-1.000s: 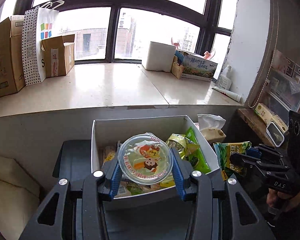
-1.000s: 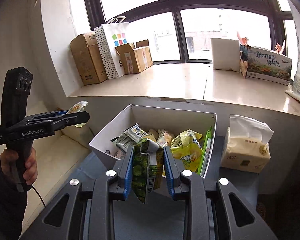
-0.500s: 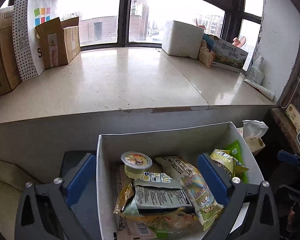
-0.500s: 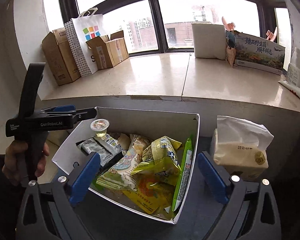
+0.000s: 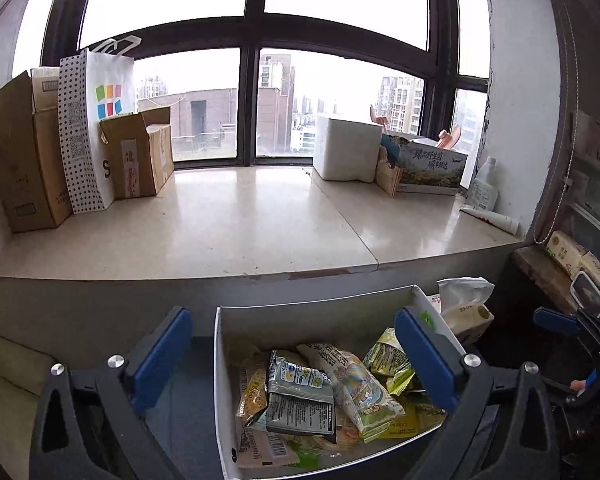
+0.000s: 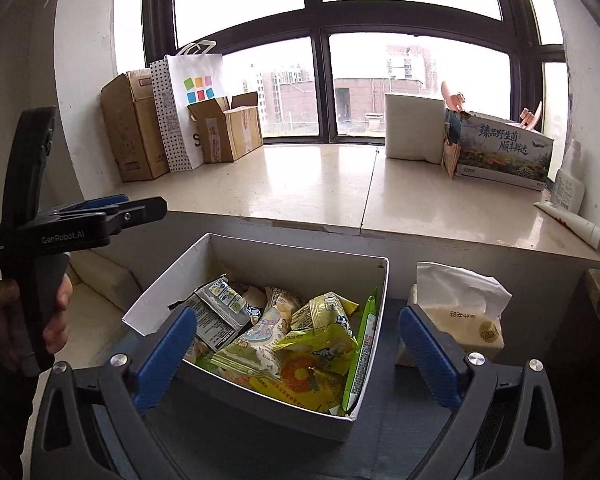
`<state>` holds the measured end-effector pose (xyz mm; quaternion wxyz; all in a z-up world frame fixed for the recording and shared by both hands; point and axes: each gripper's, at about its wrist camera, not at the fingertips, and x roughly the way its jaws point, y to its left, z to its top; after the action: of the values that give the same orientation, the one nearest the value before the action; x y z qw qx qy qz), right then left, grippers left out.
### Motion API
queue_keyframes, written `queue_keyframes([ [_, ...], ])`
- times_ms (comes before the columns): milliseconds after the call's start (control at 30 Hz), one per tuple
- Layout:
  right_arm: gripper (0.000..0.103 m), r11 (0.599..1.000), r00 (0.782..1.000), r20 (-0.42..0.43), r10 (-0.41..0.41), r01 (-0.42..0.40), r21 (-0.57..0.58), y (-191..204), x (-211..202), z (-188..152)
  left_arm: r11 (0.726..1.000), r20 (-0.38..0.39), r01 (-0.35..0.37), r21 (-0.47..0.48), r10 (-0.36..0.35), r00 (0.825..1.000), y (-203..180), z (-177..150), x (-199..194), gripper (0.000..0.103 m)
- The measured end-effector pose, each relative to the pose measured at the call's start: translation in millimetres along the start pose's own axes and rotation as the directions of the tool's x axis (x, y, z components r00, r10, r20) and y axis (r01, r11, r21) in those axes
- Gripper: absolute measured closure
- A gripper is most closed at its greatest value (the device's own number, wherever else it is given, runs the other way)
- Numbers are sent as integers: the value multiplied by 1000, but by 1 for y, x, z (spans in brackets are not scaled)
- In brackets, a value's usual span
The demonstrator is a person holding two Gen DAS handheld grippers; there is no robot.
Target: Organize snacks
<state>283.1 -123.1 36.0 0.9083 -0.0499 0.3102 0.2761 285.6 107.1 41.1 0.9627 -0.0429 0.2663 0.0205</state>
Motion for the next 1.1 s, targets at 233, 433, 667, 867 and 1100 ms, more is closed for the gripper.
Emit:
queue_keyframes([
  [233,0,995,991,108,-79,84,-47,23,-60,5,1000,108,16,-17,-14,994,-13,-10,-87,0],
  [433,0,998,994,100,-49,53,-36,40,-92,-5,1000,38,3,-29,-2,999,-27,-44,-126,0],
  [667,0,998,999,4,-46,45,54,48,-114,-42,994,-93,66,-84,-74,993,-39,-96,-147,0],
  [867,0,990,997,-61,-50,57,129,47,-121,-73,996,-141,56,-74,-66,988,-47,-119,-152,0],
  [1100,0,988,995,-83,-60,71,140,42,-126,-85,997,-143,42,-65,-51,988,-45,-120,-155,0],
])
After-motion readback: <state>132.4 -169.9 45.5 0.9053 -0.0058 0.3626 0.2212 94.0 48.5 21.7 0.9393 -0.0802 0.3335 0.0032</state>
